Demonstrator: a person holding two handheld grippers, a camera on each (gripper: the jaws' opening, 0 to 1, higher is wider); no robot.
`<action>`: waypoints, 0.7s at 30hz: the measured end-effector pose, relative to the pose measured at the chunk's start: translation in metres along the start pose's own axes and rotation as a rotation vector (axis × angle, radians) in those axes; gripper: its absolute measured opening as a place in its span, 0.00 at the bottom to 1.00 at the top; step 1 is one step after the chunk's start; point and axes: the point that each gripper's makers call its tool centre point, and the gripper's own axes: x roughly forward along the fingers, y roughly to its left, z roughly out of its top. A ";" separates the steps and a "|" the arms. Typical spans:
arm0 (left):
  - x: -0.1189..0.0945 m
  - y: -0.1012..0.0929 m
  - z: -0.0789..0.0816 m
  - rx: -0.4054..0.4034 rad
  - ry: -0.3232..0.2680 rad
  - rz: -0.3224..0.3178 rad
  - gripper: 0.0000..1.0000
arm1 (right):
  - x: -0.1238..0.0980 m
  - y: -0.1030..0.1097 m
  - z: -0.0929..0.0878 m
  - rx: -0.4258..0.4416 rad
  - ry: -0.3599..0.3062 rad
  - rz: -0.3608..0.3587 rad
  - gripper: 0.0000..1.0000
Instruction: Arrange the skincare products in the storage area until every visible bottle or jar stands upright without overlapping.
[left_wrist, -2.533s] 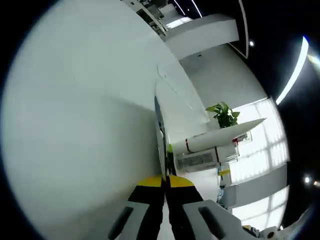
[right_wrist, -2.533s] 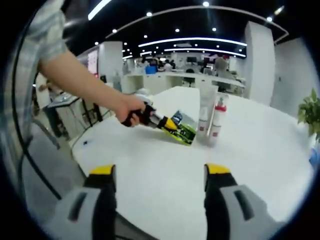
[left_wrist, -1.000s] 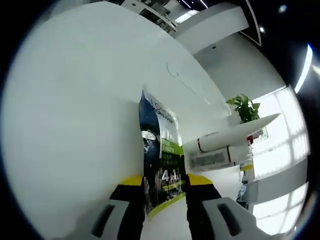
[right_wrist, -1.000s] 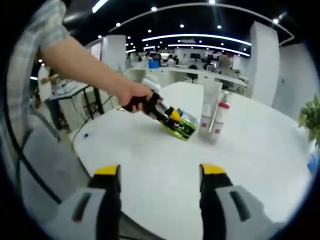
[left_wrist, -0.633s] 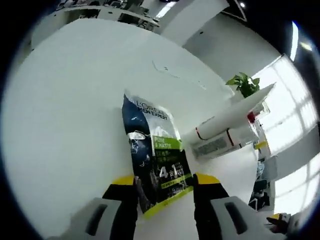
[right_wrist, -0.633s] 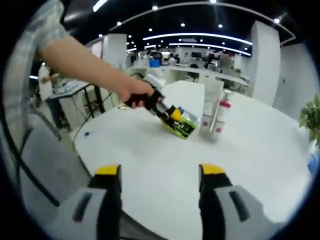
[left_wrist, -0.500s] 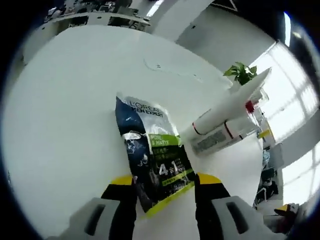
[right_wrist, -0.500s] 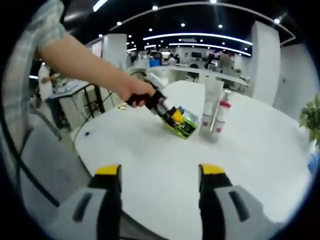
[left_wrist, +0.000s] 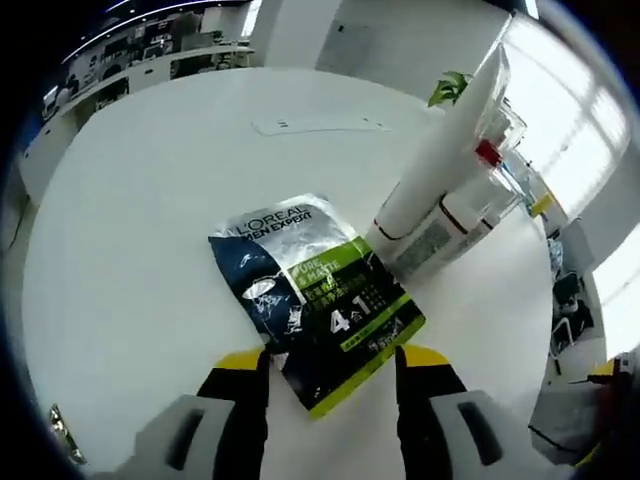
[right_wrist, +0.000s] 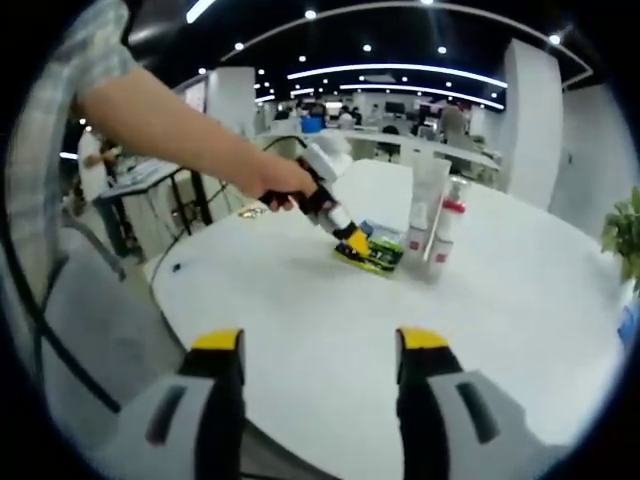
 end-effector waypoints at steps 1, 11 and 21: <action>-0.001 0.001 0.000 0.001 -0.003 0.001 0.52 | 0.000 0.000 0.000 0.000 0.000 0.001 0.59; -0.033 -0.019 -0.014 -0.063 -0.065 -0.069 0.51 | -0.001 -0.002 0.002 -0.016 -0.007 -0.011 0.59; -0.076 -0.057 -0.049 -0.183 -0.186 -0.199 0.51 | -0.004 -0.004 0.007 -0.033 -0.034 -0.029 0.62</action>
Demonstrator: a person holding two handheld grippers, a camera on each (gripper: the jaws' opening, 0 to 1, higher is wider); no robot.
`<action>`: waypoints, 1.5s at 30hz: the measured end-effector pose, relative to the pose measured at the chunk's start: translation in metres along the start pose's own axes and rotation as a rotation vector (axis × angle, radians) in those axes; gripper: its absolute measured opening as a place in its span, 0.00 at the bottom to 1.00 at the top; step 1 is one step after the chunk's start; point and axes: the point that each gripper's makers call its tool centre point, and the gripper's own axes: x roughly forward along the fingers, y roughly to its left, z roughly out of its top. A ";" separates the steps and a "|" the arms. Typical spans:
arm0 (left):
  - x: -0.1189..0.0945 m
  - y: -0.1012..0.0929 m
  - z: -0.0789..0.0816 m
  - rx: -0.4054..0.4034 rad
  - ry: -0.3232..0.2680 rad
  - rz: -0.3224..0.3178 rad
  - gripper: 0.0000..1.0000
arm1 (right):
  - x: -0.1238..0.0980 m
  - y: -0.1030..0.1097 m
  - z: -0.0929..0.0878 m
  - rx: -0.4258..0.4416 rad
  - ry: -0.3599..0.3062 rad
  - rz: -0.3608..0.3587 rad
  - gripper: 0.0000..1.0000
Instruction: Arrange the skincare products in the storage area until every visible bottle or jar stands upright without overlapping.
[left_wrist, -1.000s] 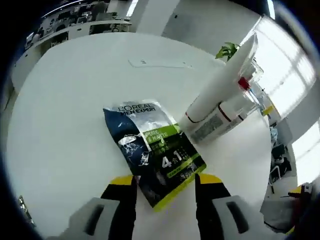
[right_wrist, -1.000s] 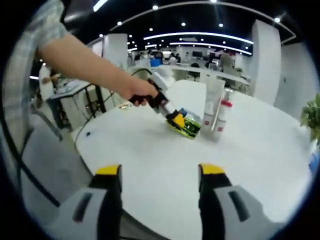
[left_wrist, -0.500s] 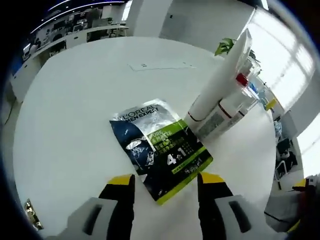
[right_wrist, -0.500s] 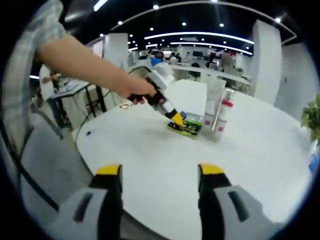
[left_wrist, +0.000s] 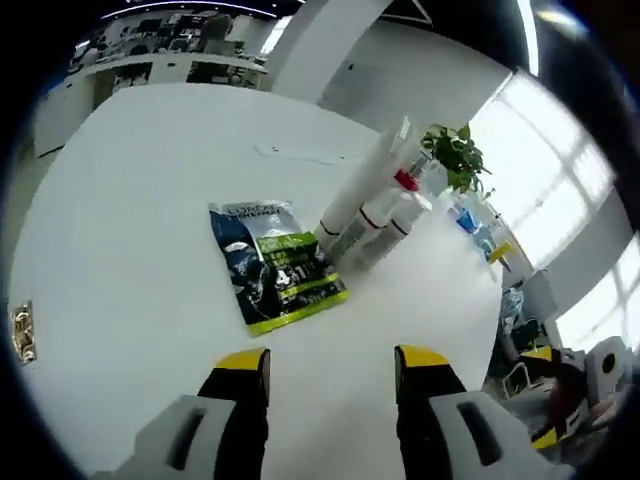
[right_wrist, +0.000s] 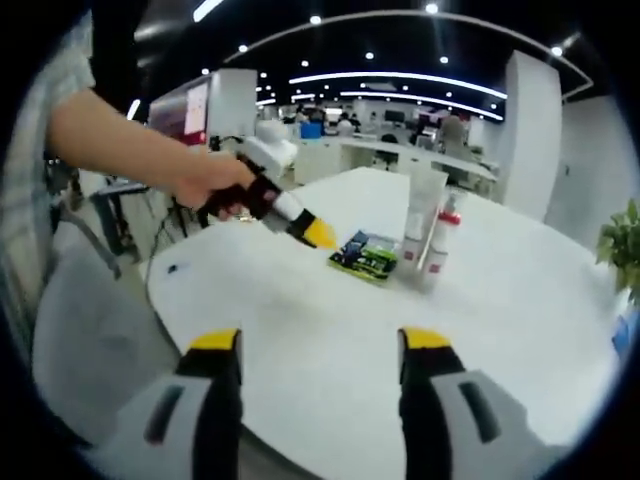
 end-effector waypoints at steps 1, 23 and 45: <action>-0.003 -0.003 -0.004 -0.001 -0.003 -0.007 0.51 | 0.000 0.000 0.001 0.000 -0.002 0.000 0.62; -0.080 -0.006 -0.061 -0.069 -0.072 0.065 0.59 | 0.001 0.015 0.007 -0.001 -0.036 0.068 0.64; -0.122 -0.030 -0.099 -0.030 -0.129 0.180 0.54 | -0.001 0.035 0.016 -0.074 -0.074 0.139 0.62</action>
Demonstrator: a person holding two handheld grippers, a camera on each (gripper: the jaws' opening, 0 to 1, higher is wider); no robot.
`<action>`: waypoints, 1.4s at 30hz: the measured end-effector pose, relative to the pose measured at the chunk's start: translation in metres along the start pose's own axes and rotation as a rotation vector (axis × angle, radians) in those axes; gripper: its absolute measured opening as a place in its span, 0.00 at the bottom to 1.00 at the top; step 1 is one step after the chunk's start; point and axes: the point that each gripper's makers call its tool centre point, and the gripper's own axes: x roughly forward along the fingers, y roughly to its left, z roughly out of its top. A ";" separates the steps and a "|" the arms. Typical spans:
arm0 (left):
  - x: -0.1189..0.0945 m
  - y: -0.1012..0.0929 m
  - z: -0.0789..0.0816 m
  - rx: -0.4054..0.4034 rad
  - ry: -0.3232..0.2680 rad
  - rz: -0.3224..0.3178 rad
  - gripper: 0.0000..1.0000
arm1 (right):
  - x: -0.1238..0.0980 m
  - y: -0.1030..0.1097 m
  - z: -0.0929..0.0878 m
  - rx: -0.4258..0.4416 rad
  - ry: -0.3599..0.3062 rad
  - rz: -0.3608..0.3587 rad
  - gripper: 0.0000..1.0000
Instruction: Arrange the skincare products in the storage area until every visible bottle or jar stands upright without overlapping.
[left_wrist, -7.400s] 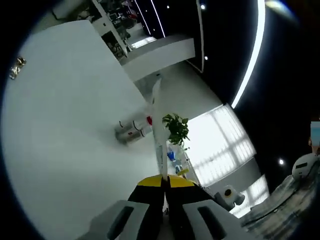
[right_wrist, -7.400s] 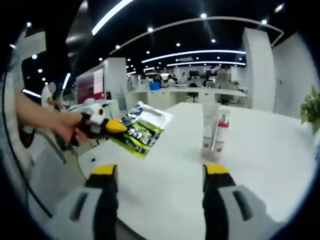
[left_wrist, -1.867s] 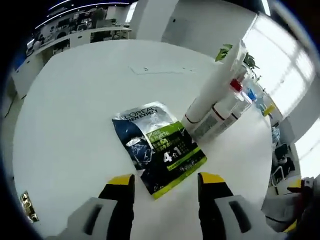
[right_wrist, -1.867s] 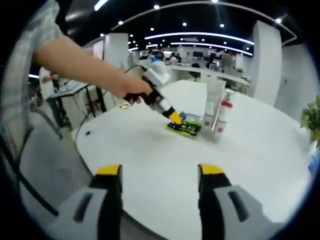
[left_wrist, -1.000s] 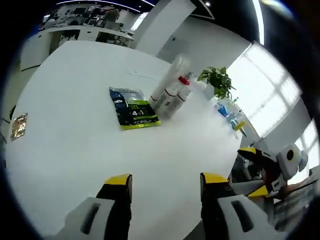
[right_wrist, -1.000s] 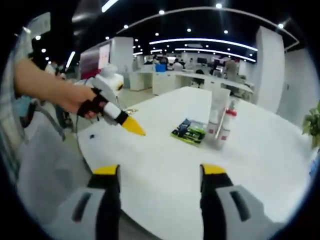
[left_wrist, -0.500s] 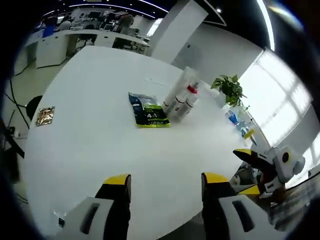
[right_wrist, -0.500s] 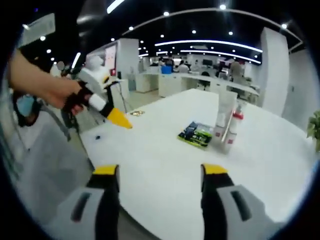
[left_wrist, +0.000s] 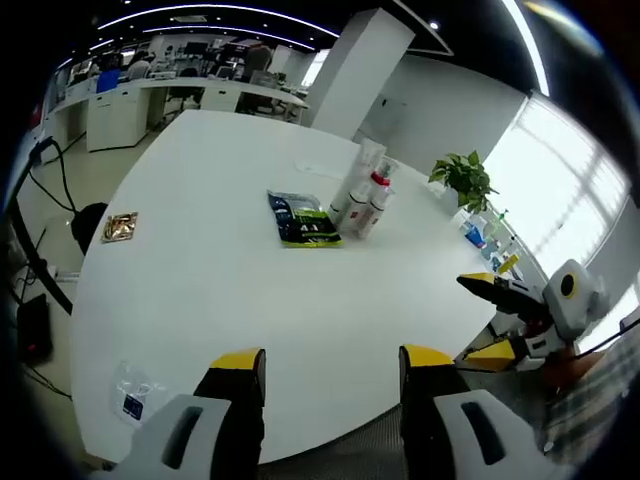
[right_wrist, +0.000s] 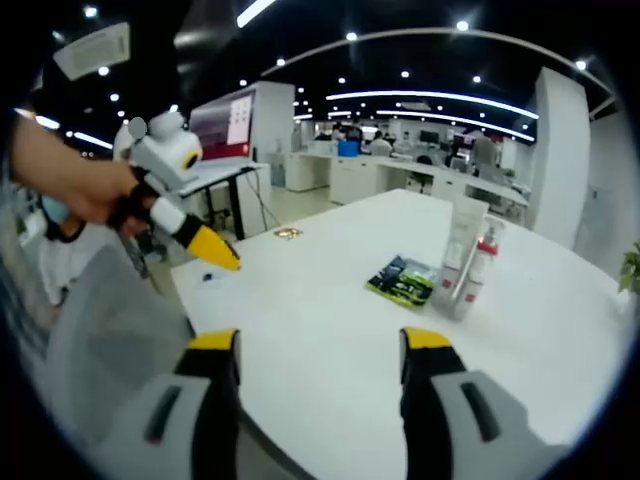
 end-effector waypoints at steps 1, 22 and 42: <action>0.000 -0.001 -0.002 0.026 0.009 -0.011 0.54 | 0.000 -0.001 0.000 -0.002 -0.001 -0.008 0.62; -0.015 0.004 -0.013 0.082 -0.070 -0.042 0.64 | 0.000 -0.014 -0.009 -0.006 0.046 -0.087 0.67; -0.035 0.140 -0.049 0.026 0.086 0.289 0.68 | -0.007 -0.001 0.009 -0.008 -0.044 0.001 0.58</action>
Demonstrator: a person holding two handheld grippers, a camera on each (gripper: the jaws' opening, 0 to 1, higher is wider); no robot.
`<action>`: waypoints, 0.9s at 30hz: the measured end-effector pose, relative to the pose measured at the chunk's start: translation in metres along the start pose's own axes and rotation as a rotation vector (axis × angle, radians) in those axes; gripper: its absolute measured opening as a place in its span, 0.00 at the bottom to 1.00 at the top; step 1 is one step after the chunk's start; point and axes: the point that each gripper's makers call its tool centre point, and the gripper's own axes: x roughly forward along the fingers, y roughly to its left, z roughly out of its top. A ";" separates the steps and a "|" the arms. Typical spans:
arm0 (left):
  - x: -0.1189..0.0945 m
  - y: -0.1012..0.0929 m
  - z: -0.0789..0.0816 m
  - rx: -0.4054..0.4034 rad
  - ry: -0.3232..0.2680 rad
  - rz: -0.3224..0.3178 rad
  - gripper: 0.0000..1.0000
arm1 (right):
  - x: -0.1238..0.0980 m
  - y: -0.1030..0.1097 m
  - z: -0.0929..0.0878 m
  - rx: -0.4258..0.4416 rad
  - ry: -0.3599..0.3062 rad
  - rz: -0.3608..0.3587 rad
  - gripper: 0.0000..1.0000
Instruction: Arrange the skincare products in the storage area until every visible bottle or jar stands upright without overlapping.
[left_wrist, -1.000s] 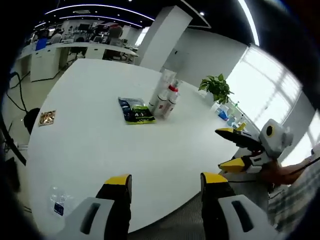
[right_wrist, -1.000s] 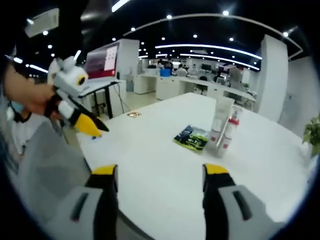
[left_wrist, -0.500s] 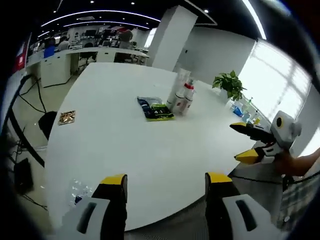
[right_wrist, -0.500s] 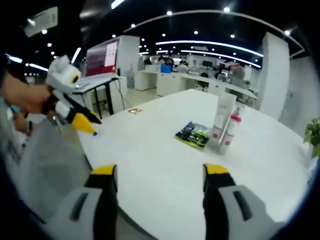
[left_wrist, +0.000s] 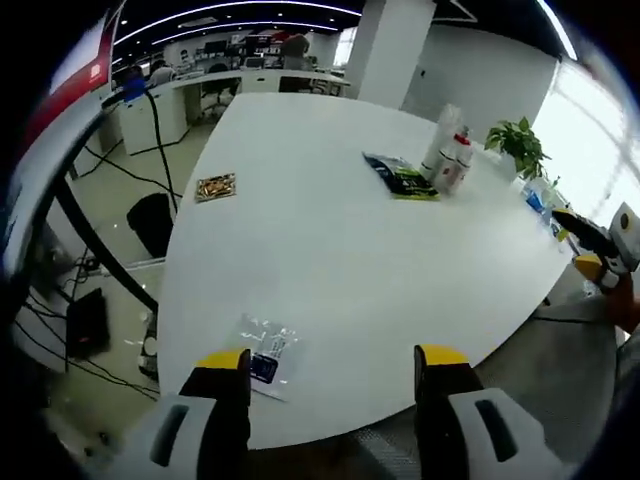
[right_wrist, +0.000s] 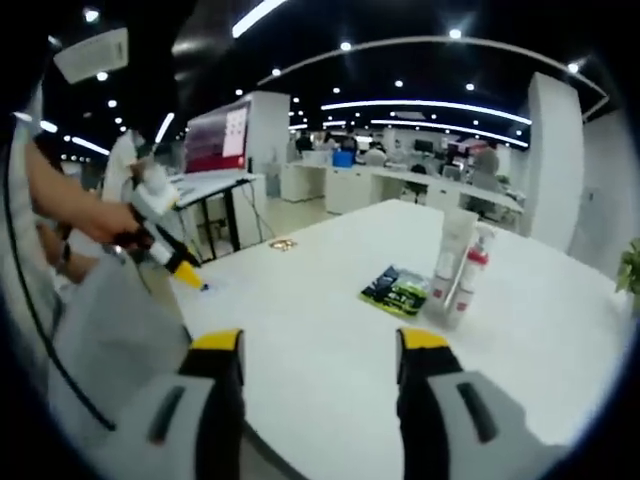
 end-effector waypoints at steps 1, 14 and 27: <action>0.002 0.002 -0.002 0.005 0.012 0.006 0.68 | 0.000 0.001 0.000 -0.003 0.000 0.005 0.58; 0.028 0.033 -0.015 0.208 0.229 0.088 0.63 | 0.003 0.000 -0.001 0.021 0.002 0.016 0.58; 0.037 0.045 -0.011 0.291 0.261 0.068 0.56 | 0.002 -0.004 -0.002 0.028 0.013 0.006 0.50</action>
